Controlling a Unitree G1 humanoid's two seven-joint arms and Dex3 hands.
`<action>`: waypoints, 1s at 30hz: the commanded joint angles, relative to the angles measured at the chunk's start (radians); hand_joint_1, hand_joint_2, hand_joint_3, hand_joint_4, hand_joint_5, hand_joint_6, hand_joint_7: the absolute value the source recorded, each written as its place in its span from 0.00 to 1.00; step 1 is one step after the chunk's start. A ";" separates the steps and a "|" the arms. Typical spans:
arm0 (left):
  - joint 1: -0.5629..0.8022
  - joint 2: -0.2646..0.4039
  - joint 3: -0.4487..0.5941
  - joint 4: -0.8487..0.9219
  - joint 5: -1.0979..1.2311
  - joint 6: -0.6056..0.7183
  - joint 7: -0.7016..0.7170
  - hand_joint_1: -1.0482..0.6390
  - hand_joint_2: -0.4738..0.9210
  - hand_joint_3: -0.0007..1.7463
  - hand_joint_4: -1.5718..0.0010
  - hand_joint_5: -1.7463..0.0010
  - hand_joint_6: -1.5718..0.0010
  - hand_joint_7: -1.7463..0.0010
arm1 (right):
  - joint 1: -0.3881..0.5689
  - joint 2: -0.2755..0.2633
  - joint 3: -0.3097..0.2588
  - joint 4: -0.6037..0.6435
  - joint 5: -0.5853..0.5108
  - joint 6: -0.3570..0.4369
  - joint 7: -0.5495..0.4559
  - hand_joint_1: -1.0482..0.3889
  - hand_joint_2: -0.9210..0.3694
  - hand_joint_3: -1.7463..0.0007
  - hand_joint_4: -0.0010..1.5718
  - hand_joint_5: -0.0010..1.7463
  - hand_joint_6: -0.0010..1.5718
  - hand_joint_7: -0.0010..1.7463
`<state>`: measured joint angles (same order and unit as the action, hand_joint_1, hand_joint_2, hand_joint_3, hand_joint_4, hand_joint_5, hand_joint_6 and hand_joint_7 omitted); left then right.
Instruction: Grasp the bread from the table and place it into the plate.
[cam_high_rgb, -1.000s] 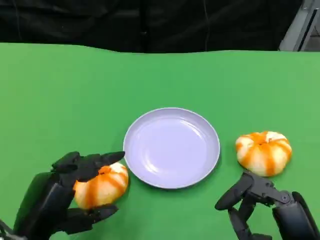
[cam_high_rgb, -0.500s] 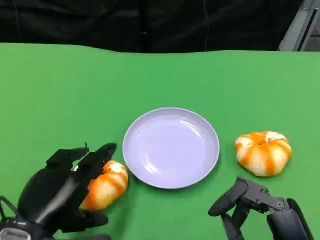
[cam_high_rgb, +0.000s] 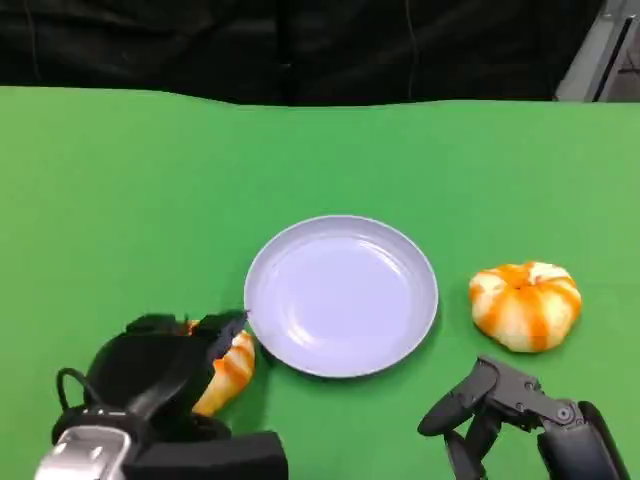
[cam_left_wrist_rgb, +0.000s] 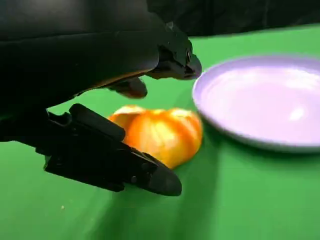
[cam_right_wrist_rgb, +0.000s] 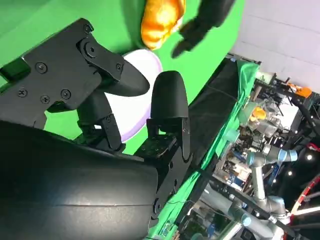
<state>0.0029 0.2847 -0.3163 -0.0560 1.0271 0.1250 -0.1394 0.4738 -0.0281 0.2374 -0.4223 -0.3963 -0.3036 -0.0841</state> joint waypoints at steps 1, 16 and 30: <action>-0.055 0.018 -0.044 0.096 0.021 0.050 -0.031 0.35 1.00 0.01 0.66 0.87 0.73 0.99 | 0.013 0.001 -0.002 -0.027 0.007 0.013 -0.006 0.63 0.40 0.31 0.51 0.91 0.47 0.70; -0.006 0.020 0.041 0.211 -0.239 -0.293 0.495 0.54 0.72 0.58 0.44 0.00 0.25 0.73 | 0.013 -0.002 0.000 -0.040 0.006 0.035 -0.003 0.63 0.38 0.33 0.50 0.92 0.47 0.70; 0.051 0.025 0.095 0.116 -0.281 -0.577 0.681 0.54 0.52 0.83 0.43 0.02 0.38 0.43 | -0.001 -0.009 -0.003 -0.013 0.007 0.015 -0.011 0.63 0.39 0.32 0.51 0.91 0.47 0.70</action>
<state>0.0551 0.2982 -0.2423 0.0787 0.7540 -0.4277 0.5095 0.4719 -0.0296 0.2419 -0.4427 -0.3966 -0.2741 -0.0847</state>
